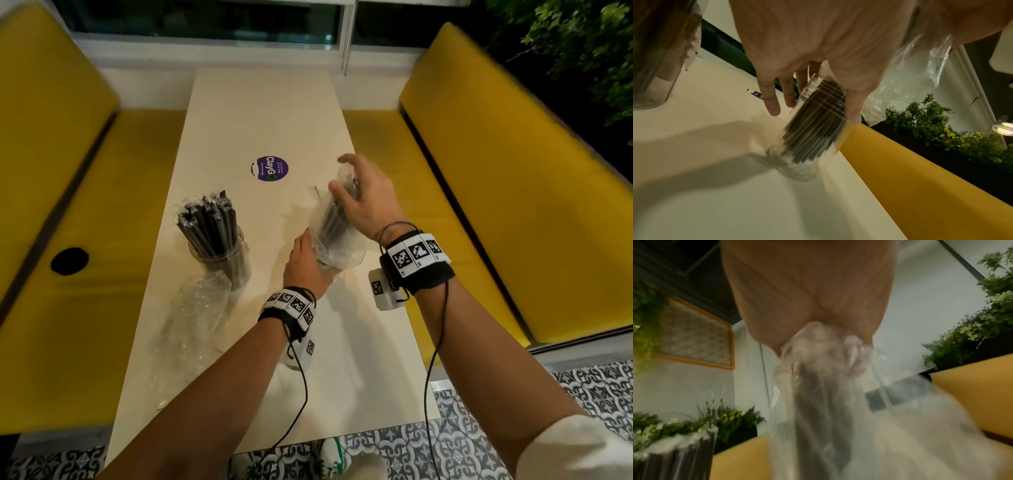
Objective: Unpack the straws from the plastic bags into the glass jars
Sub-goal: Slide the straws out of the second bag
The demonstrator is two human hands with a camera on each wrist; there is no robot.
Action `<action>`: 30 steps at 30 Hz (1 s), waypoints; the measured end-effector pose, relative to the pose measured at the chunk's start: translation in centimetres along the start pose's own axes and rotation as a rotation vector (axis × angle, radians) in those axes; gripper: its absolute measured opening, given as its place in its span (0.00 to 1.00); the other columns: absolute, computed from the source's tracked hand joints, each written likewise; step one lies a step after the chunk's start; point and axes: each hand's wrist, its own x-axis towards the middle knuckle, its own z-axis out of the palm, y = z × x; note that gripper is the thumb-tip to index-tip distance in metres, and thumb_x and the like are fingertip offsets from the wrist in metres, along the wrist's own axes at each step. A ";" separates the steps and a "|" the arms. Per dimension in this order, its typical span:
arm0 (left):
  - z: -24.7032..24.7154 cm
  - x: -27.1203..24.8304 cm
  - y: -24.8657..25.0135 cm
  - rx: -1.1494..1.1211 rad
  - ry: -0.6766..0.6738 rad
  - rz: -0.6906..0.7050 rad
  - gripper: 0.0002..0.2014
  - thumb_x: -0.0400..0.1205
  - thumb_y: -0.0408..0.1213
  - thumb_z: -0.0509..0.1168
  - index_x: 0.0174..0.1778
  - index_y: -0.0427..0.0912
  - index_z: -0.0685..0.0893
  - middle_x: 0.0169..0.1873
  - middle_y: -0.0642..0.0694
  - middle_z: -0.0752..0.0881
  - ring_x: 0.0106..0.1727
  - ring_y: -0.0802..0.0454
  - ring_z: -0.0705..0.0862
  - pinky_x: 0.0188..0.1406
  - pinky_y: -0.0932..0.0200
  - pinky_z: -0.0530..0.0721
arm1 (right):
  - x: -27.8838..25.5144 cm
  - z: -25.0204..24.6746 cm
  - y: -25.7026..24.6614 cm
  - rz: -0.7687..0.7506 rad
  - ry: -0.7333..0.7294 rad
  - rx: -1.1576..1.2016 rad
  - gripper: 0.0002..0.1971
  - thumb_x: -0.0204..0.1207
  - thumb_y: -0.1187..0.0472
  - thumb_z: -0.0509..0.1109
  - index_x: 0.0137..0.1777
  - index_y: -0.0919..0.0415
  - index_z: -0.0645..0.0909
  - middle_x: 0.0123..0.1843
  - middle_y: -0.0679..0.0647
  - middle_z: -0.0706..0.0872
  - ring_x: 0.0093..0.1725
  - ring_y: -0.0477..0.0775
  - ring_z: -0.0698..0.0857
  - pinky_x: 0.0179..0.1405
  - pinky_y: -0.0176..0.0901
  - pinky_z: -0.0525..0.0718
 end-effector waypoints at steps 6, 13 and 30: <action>-0.2 -0.3 0.2 -0.023 -0.008 0.013 0.54 0.68 0.48 0.88 0.88 0.44 0.67 0.80 0.45 0.79 0.79 0.41 0.81 0.75 0.41 0.84 | -0.2 -0.9 -1.1 -0.019 0.202 0.039 0.16 0.87 0.54 0.68 0.72 0.57 0.79 0.62 0.55 0.85 0.54 0.47 0.82 0.57 0.40 0.82; -0.7 -0.5 0.5 -0.056 0.002 -0.003 0.51 0.67 0.49 0.87 0.83 0.45 0.70 0.74 0.45 0.82 0.73 0.41 0.85 0.70 0.43 0.87 | -2.3 -2.9 -1.2 0.060 0.000 0.214 0.58 0.64 0.41 0.88 0.87 0.51 0.56 0.83 0.58 0.62 0.82 0.57 0.67 0.74 0.35 0.71; -2.8 -1.3 1.0 -0.005 -0.121 -0.060 0.60 0.73 0.52 0.85 0.94 0.43 0.53 0.89 0.40 0.66 0.88 0.38 0.70 0.83 0.44 0.72 | -4.7 -4.9 -2.6 0.007 0.476 0.057 0.28 0.76 0.69 0.76 0.77 0.56 0.77 0.70 0.49 0.83 0.65 0.37 0.77 0.65 0.14 0.67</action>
